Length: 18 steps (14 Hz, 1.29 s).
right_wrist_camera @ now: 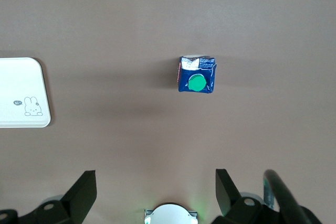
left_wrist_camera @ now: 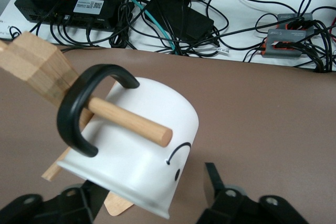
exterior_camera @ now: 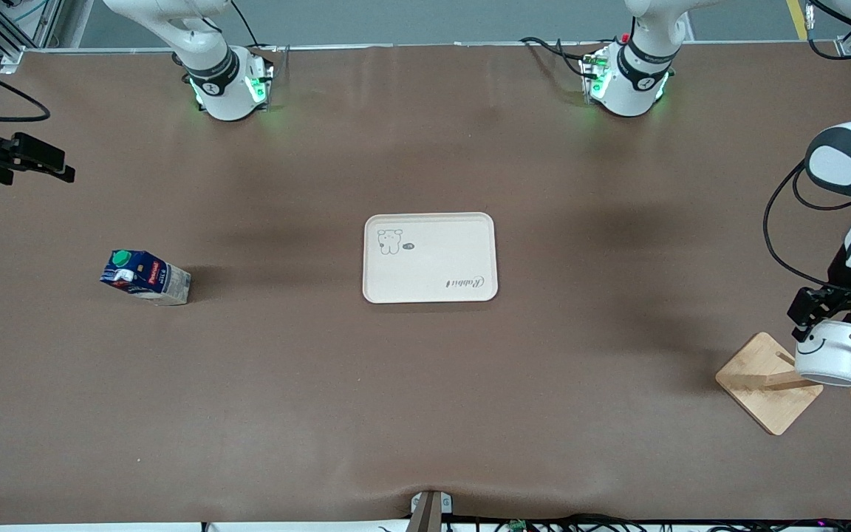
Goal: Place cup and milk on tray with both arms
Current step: 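Grasp the white mug rim with the left gripper and lift it off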
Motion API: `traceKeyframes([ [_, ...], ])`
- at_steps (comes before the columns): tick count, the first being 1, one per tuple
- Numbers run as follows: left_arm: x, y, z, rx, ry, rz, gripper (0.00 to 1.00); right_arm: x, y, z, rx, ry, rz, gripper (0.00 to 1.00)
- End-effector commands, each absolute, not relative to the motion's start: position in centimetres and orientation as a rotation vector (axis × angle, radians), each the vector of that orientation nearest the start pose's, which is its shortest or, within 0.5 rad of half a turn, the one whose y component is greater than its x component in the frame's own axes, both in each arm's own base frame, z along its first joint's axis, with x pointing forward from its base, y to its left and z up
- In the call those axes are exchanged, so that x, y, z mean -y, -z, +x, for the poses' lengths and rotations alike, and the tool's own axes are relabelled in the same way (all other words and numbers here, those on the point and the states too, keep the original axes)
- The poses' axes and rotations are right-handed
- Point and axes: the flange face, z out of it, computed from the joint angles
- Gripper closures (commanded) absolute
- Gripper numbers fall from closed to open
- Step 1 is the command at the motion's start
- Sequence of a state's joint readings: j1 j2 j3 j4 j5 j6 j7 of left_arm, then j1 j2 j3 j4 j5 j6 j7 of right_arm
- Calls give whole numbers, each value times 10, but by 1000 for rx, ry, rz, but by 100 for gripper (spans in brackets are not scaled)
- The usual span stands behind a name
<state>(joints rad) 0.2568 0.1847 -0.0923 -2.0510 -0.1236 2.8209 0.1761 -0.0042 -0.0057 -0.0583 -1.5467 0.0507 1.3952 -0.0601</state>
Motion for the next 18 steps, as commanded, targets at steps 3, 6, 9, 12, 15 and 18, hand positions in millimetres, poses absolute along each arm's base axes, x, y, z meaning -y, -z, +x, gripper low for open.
traceKeyframes([
  [3,-113,-421,618,110,924,-2981,64,22,-630,532,9,-213,-3062,0],
  [6,-108,-425,619,73,926,-2979,87,23,-626,534,6,-224,-3061,0],
  [9,-103,-441,627,26,855,-3018,100,22,-628,533,9,-220,-3062,0],
  [12,-89,-463,633,-44,695,-3097,100,23,-625,534,6,-227,-3061,0],
  [15,-74,-481,636,-82,596,-3149,100,22,-627,534,11,-220,-3062,0],
  [18,-55,-490,633,-99,495,-3196,100,23,-626,538,20,-217,-3062,0],
])
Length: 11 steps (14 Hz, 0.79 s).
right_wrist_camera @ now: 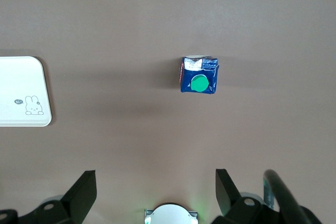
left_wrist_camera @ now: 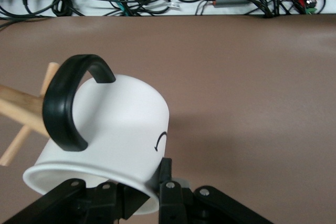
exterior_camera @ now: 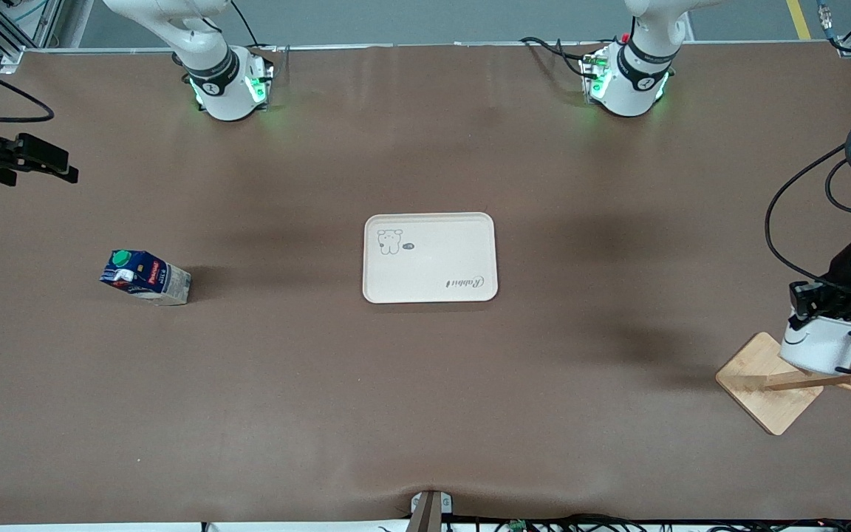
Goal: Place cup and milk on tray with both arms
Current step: 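Grasp the white mug rim with the left gripper and lift it off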
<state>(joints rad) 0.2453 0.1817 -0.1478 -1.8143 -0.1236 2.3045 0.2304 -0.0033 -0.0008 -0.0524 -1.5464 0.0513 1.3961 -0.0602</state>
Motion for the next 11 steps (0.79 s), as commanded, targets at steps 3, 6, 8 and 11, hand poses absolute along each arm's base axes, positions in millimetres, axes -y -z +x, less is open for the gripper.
traceKeyframes([
  [3,-34,-505,626,-77,418,-3230,100,22,-626,541,23,-215,-3063,0],
  [6,6,-511,622,-19,290,-3281,100,25,-618,545,12,-240,-3060,0],
  [8,33,-508,621,-10,221,-3303,100,25,-609,549,16,-267,-3061,0],
  [11,98,-497,613,36,96,-3330,100,33,-584,562,-5,-326,-3071,0],
])
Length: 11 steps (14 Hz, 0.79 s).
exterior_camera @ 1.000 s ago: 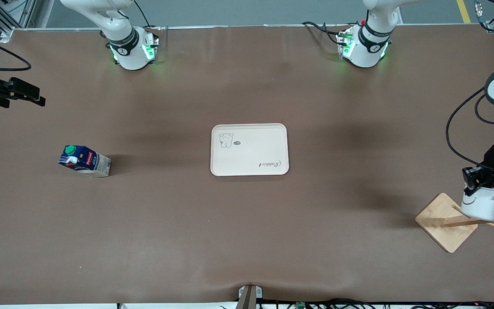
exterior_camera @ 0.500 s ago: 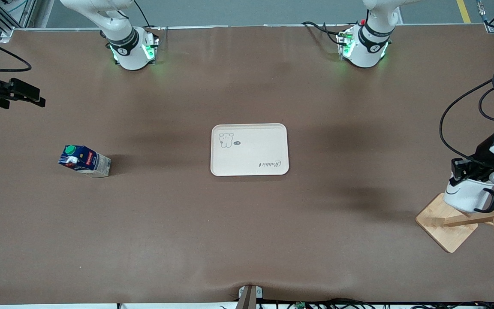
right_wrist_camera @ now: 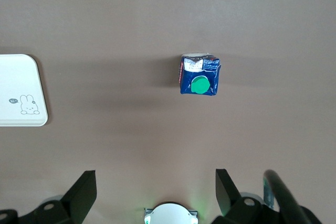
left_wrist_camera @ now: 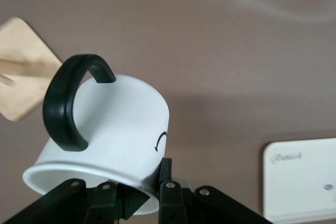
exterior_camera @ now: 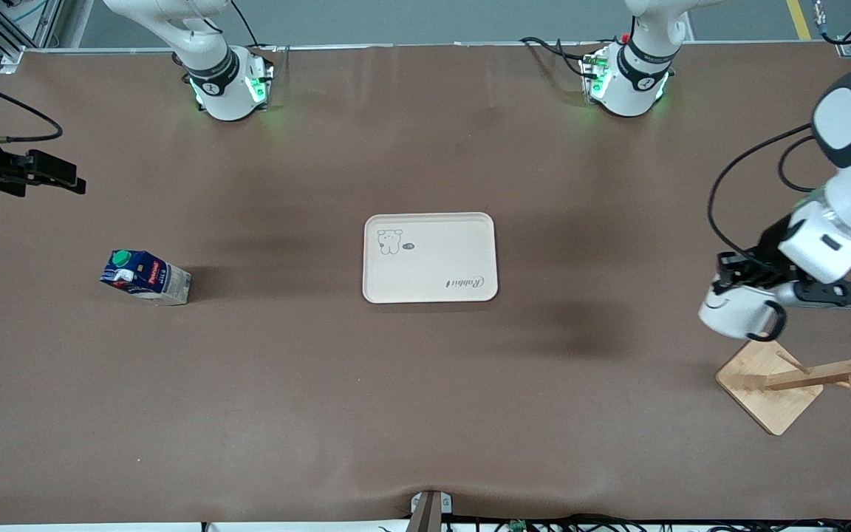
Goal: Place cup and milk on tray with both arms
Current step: 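Carry the mug to the tray while the right gripper reaches the milk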
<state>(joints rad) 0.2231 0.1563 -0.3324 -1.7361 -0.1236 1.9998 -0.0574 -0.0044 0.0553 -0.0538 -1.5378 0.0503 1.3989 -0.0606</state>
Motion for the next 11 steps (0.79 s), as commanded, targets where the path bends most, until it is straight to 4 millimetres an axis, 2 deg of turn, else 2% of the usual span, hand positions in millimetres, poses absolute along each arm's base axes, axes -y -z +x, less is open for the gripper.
traceKeyframes([
  [1,125,-494,605,42,30,-3330,100,36,-568,569,-13,-370,-3065,0],
  [2,152,-486,599,90,-32,-3319,100,38,-559,573,-21,-384,-3063,0],
  [4,191,-477,586,249,-121,-3290,100,51,-540,578,-60,-434,-3050,0],
  [6,235,-463,573,308,-224,-3273,100,61,-513,583,-91,-479,-3037,0],
  [9,285,-429,557,468,-411,-3243,100,67,-468,587,-91,-407,-3115,0],
  [11,320,-411,548,572,-516,-3219,100,60,-453,585,-77,-422,-3117,0],
])
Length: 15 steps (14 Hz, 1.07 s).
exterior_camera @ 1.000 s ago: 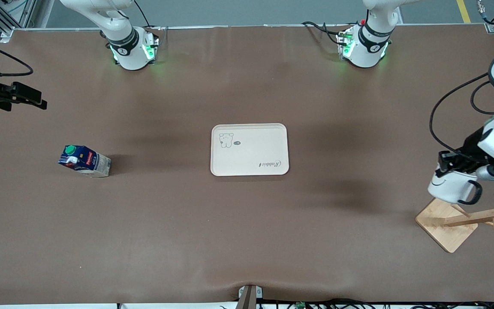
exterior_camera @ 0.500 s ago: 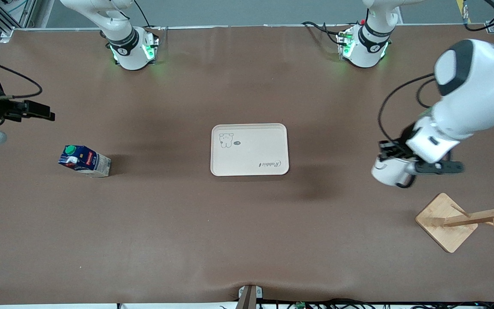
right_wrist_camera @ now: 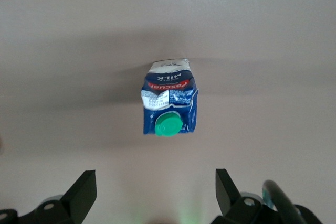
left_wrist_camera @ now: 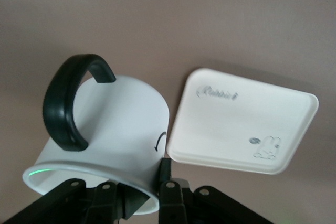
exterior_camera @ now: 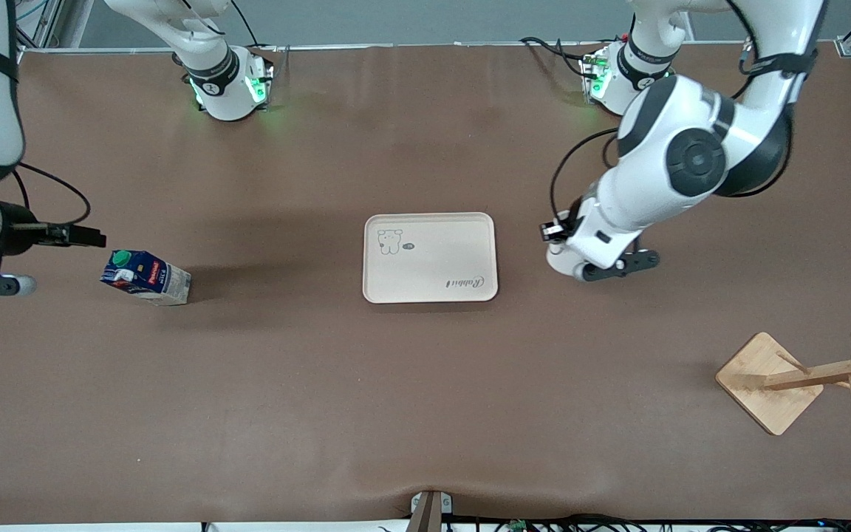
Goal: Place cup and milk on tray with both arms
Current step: 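Carry the mug to the tray while the right gripper reaches the milk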
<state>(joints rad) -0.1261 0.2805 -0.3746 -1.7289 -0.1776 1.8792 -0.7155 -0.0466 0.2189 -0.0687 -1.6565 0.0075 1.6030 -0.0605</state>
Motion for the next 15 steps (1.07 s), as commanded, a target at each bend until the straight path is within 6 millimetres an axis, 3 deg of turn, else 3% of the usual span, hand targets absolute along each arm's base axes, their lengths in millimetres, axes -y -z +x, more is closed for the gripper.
traceKeyframes([
  [1,341,-403,543,635,-564,-3197,100,57,-446,586,-67,-411,-3122,0],
  [3,382,-384,536,762,-723,-3167,100,58,-434,584,-70,-388,-3127,0],
  [4,392,-370,535,821,-838,-3148,100,59,-432,585,-69,-381,-3130,0],
  [6,397,-327,535,914,-1048,-3079,100,65,-419,588,-80,-329,-3140,0],
  [8,410,-300,527,905,-1093,-3047,100,67,-399,584,-73,-305,-3154,0],
  [10,411,-274,529,979,-1107,-3006,100,67,-386,583,-73,-279,-3158,0],
  [12,411,-254,532,1037,-1107,-2986,100,67,-363,576,-69,-255,-3160,0],
  [15,410,-232,540,1074,-1097,-2993,100,67,-352,571,-76,-269,-3157,0],
])
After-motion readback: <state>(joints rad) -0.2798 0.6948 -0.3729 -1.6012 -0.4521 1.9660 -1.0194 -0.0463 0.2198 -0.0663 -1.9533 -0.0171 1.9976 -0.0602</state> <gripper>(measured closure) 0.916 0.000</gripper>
